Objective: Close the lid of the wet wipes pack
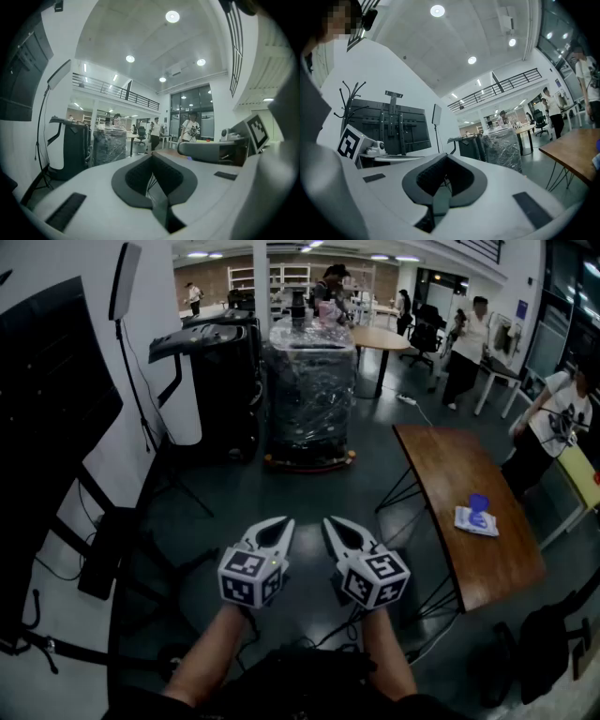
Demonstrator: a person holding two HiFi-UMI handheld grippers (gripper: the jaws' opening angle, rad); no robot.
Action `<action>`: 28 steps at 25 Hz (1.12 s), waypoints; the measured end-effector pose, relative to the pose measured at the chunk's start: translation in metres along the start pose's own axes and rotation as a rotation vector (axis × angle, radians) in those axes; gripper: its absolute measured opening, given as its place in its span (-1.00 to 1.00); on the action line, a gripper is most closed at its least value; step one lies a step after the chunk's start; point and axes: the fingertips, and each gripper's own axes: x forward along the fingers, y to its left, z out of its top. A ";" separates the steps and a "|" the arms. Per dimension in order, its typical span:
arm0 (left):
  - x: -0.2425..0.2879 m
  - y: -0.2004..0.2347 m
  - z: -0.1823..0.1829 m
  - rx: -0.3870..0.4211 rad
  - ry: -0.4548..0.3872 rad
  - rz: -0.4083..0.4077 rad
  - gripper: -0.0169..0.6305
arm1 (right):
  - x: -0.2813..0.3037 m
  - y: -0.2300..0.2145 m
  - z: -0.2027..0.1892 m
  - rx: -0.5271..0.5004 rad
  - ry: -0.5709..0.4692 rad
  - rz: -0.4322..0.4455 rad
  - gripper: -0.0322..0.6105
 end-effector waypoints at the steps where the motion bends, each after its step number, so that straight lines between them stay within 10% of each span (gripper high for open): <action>1: 0.000 0.000 0.000 0.000 -0.001 -0.001 -0.92 | 0.000 0.000 0.001 0.005 -0.004 0.000 -0.88; 16: 0.011 -0.028 -0.006 0.013 0.029 -0.051 -0.92 | -0.025 -0.020 -0.004 0.044 -0.022 -0.066 -0.87; 28: 0.074 -0.146 -0.031 0.027 0.088 -0.217 -0.92 | -0.133 -0.108 -0.014 0.068 -0.022 -0.265 -0.87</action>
